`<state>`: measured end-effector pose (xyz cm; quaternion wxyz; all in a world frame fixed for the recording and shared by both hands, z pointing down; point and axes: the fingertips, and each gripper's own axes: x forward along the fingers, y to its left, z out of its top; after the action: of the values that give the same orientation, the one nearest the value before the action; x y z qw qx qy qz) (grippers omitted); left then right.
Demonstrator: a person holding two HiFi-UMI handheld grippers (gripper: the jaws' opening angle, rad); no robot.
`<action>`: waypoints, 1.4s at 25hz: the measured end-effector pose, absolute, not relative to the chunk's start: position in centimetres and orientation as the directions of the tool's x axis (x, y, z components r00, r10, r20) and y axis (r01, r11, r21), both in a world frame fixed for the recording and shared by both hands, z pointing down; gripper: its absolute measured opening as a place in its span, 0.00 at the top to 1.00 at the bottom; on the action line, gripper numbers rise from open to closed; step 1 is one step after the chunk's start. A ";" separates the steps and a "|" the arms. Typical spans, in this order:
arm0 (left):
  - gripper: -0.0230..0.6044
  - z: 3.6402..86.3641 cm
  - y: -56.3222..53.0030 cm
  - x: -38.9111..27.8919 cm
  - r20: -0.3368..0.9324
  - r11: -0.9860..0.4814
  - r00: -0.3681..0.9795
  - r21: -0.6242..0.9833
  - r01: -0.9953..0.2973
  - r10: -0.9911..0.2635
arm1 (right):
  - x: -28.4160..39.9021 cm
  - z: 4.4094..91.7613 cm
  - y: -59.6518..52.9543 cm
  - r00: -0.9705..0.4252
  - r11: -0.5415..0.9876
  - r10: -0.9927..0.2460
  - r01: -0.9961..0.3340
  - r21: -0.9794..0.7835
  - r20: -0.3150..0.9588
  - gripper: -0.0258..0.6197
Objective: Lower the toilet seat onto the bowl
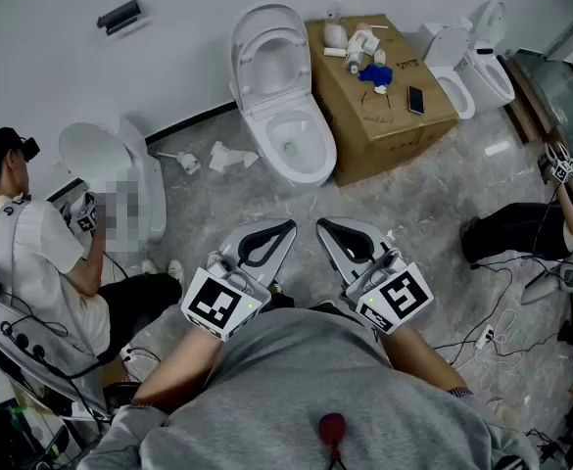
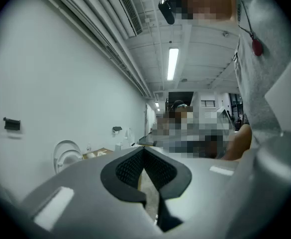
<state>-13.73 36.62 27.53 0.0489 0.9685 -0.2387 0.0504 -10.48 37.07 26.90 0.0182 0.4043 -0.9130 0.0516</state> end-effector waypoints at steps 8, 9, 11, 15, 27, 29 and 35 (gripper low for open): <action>0.95 27.6 37.1 -13.9 0.117 -0.885 0.884 0.059 -0.461 -0.453 | -10.8 27.1 37.1 -0.673 0.669 -0.735 -0.739 -0.078 0.078 0.94; 0.95 27.6 37.0 -14.0 0.114 -0.886 0.884 0.055 -0.460 -0.453 | -10.8 27.1 36.9 -0.672 0.668 -0.736 -0.741 -0.075 0.080 0.94; 0.95 27.6 36.7 -14.2 0.106 -0.889 0.886 0.034 -0.456 -0.451 | -10.8 27.0 36.6 -0.665 0.661 -0.743 -0.747 -0.066 0.079 0.94; 0.95 27.8 35.6 -15.0 0.108 -0.880 0.878 0.053 -0.473 -0.466 | -10.9 27.1 35.6 -0.652 0.648 -0.755 -0.759 -0.072 0.076 0.94; 0.95 28.6 31.5 -17.5 0.076 -0.893 0.893 0.046 -0.448 -0.444 | -12.8 27.9 32.0 -0.619 0.614 -0.779 -0.785 -0.077 0.095 0.94; 0.95 28.7 30.9 -17.9 0.076 -0.897 0.896 0.044 -0.440 -0.436 | -13.2 28.1 31.5 -0.616 0.612 -0.781 -0.787 -0.078 0.101 0.94; 0.95 29.1 29.4 -18.6 0.084 -0.906 0.905 0.033 -0.422 -0.418 | -14.0 28.3 30.3 -0.612 0.606 -0.782 -0.791 -0.081 0.118 0.94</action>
<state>-18.59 29.43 29.13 0.0251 0.9755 -0.2152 0.0377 -13.99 30.26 28.32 0.0354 0.4392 -0.8955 0.0624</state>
